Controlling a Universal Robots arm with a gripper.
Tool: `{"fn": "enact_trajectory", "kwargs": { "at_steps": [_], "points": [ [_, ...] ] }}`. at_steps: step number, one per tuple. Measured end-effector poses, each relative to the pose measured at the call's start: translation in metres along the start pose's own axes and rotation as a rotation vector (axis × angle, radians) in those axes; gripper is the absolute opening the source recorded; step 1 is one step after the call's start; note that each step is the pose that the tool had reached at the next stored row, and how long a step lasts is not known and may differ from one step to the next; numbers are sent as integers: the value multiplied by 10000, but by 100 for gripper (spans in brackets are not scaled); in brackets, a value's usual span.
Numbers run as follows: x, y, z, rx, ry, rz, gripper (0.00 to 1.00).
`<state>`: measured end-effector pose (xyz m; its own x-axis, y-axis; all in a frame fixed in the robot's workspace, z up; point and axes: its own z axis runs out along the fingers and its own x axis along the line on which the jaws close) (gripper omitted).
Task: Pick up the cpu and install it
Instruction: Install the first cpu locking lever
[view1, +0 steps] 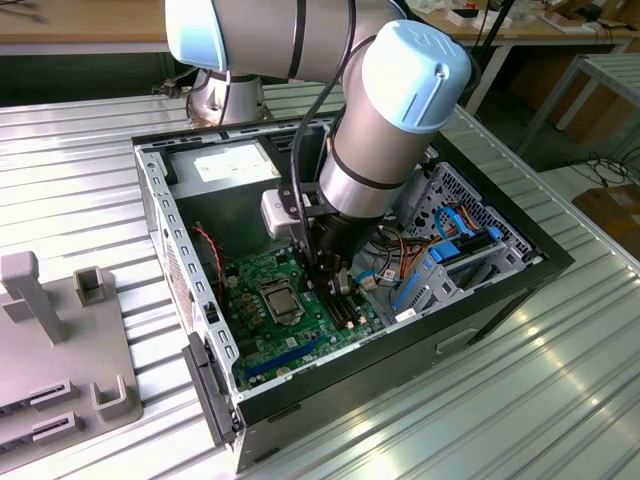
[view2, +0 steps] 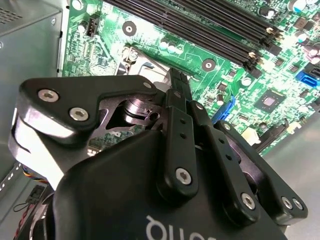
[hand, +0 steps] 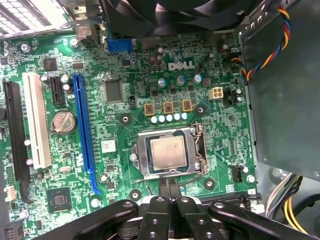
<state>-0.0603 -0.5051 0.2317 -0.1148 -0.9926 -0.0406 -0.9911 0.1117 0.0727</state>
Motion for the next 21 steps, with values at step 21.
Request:
{"fn": "enact_trajectory", "kwargs": {
  "at_steps": [21],
  "points": [
    [-24,-26,8,7,137,-1151,11]
  ]
}}
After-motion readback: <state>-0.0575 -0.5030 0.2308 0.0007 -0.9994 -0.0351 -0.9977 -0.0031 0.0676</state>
